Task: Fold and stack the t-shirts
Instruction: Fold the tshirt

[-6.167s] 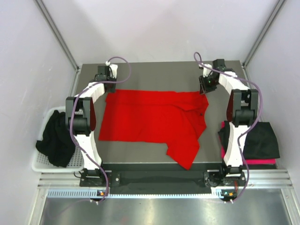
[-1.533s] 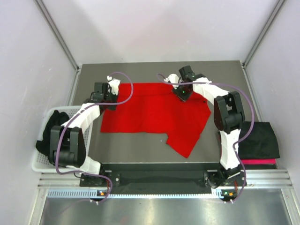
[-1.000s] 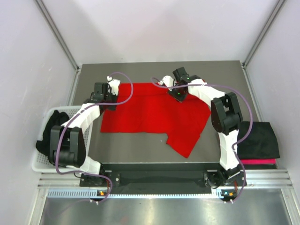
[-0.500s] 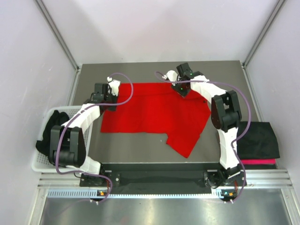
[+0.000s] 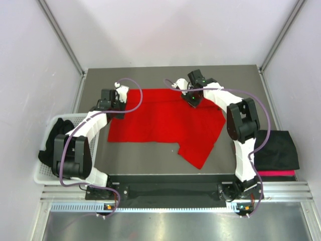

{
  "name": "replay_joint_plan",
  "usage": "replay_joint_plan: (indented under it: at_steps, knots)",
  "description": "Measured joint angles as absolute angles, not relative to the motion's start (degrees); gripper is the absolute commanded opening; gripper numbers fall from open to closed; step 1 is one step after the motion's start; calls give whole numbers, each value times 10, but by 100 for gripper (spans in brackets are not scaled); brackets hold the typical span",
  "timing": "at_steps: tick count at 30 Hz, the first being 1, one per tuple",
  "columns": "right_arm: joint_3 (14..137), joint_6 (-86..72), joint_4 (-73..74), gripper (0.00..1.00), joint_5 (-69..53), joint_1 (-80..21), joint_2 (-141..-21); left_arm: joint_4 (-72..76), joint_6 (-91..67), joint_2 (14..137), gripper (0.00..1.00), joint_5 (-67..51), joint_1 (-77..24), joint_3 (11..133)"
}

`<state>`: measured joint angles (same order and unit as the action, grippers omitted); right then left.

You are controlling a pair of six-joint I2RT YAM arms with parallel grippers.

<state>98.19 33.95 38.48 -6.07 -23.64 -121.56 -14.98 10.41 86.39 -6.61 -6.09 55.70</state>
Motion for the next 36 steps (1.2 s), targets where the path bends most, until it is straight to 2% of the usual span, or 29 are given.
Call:
replay_joint_plan:
  at_steps: [36]
  knots:
    - [1051, 319, 416, 30, -58, -204, -1271, -146, 104, 865, 22, -66, -61, 547]
